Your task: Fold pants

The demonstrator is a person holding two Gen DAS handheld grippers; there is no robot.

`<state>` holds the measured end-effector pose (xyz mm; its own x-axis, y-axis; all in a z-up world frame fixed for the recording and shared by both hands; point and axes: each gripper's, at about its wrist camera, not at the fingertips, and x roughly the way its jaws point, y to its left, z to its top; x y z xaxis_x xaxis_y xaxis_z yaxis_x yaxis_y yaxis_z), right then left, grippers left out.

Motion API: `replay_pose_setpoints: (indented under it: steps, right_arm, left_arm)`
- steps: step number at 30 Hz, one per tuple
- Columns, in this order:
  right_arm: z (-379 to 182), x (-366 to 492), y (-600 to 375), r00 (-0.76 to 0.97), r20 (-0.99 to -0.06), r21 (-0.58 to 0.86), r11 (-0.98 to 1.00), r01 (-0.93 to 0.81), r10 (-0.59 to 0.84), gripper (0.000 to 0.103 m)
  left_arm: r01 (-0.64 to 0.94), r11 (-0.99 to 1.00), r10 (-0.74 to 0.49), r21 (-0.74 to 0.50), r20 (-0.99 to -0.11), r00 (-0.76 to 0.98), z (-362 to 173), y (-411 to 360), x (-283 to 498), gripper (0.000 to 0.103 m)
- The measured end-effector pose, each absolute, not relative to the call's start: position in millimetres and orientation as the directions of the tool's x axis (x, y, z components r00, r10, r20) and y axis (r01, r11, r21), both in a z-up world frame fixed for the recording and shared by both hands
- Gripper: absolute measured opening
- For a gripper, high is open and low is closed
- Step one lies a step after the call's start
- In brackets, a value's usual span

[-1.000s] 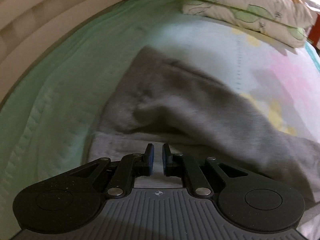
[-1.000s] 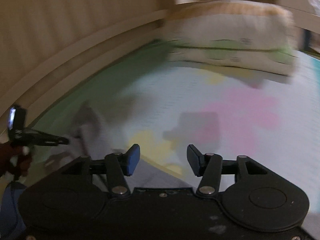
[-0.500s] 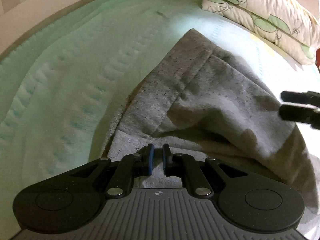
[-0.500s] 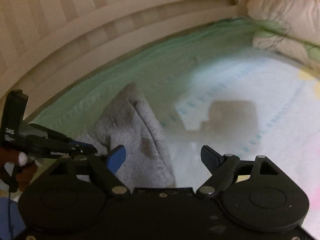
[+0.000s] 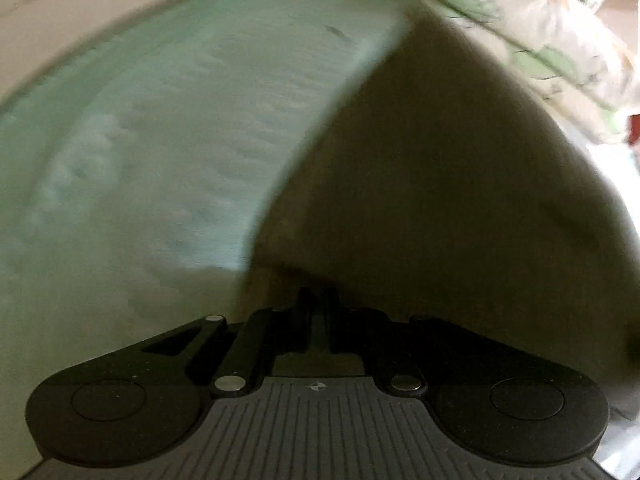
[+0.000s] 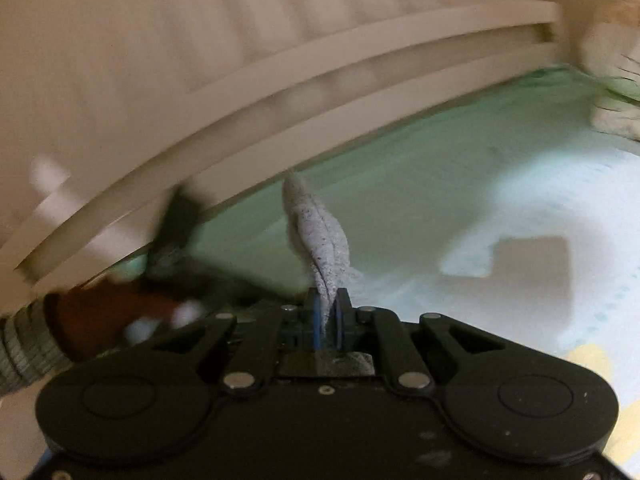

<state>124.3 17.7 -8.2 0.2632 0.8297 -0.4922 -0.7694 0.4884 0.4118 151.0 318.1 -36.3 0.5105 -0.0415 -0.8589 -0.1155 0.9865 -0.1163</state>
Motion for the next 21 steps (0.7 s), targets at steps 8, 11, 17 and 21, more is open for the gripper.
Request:
replay_pose_setpoints:
  steps: [8,11,17,21]
  right_arm:
    - [-54,33,51,0.170,-0.617,0.292,0.425,-0.857,0.768,0.009]
    - [-69,29,54,0.156,-0.647,0.291,0.431,-0.854,0.746,0.009]
    - [-88,34,64,0.139,-0.678,0.316,0.457,-0.831,0.722,0.010]
    - [-80,43,58,0.161,-0.660,0.335,0.479,-0.811,0.734,0.015]
  left_arm:
    - [-0.261,0.962,0.207,0.078,-0.831,0.516,4,359,116,0.008]
    - [-0.270,0.958,0.235,0.091,-0.787,0.570,28,351,106,0.008]
    - [-0.081,0.996,0.023,-0.031,-0.803,0.596,24,291,109,0.009]
    - [-0.032,0.997,-0.052,-0.076,-0.881,0.471,-24,257,125,0.009]
